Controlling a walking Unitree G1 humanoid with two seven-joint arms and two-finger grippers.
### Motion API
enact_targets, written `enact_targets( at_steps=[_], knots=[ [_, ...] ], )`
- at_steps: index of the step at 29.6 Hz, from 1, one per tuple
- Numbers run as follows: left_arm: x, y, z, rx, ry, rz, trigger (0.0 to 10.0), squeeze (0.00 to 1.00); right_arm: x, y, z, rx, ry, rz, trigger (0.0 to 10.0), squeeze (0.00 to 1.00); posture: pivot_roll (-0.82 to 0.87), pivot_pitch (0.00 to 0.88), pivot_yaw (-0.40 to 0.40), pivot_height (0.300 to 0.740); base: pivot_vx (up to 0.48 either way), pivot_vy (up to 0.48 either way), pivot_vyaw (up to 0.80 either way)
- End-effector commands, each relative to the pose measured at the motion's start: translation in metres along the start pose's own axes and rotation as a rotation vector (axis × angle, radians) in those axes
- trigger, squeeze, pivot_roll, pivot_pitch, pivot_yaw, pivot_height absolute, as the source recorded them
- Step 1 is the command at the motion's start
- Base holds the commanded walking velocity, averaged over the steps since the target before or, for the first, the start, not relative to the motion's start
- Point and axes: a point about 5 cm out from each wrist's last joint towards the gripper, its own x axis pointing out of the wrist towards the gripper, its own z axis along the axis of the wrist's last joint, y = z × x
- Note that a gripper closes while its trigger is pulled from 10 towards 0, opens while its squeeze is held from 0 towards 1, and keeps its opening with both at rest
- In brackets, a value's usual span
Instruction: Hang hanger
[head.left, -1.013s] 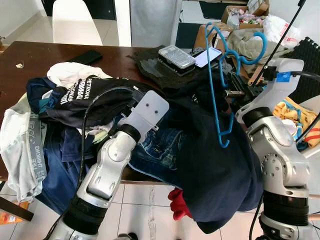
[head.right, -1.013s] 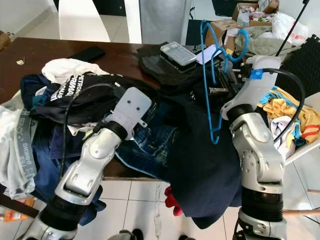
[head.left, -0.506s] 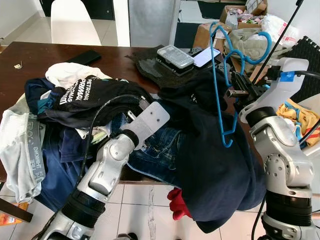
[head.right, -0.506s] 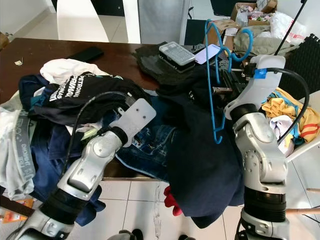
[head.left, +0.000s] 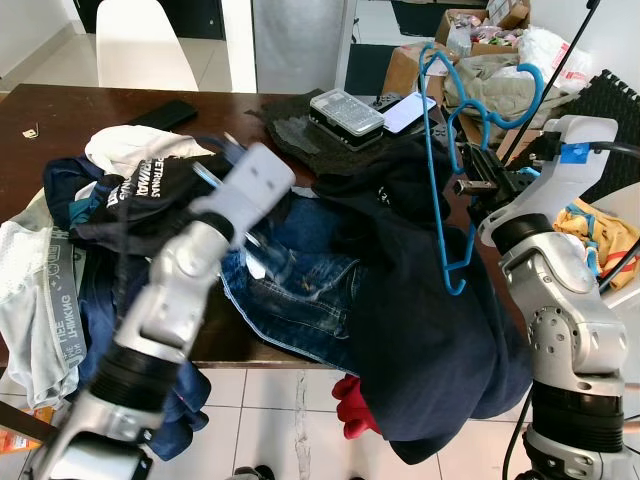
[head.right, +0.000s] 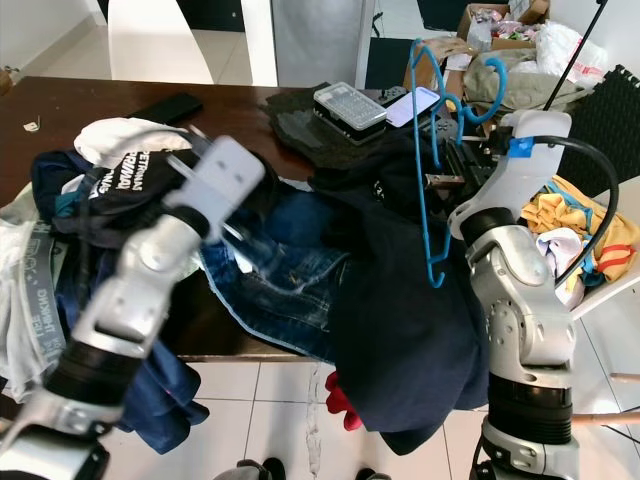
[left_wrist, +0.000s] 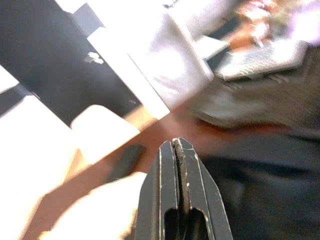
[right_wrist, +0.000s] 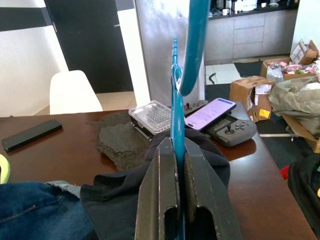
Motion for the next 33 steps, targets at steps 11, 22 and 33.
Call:
enact_targets(
  at_steps=[11, 22, 33],
  knots=[
    [0.002, 0.080, 0.036, -0.150, -0.129, 0.101, 0.0, 0.00, 0.000, 0.003, -0.002, 0.000, 0.003, 0.015, 10.0, 0.00, 0.10, 0.176, -0.040, 0.740, 0.000, 0.000, 0.00],
    [-0.028, -0.010, 0.015, -0.288, -0.026, -0.335, 8.7, 0.00, 0.004, 0.005, -0.004, 0.009, 0.006, 0.032, 10.0, 0.00, 0.11, 0.173, -0.056, 0.740, 0.000, 0.000, 0.00],
    [0.011, -0.042, 0.047, -0.104, -0.120, -0.461, 10.0, 1.00, 0.005, 0.006, -0.003, 0.007, 0.001, 0.034, 10.0, 0.00, 0.10, 0.165, -0.054, 0.740, 0.000, 0.000, 0.00]
  ],
)
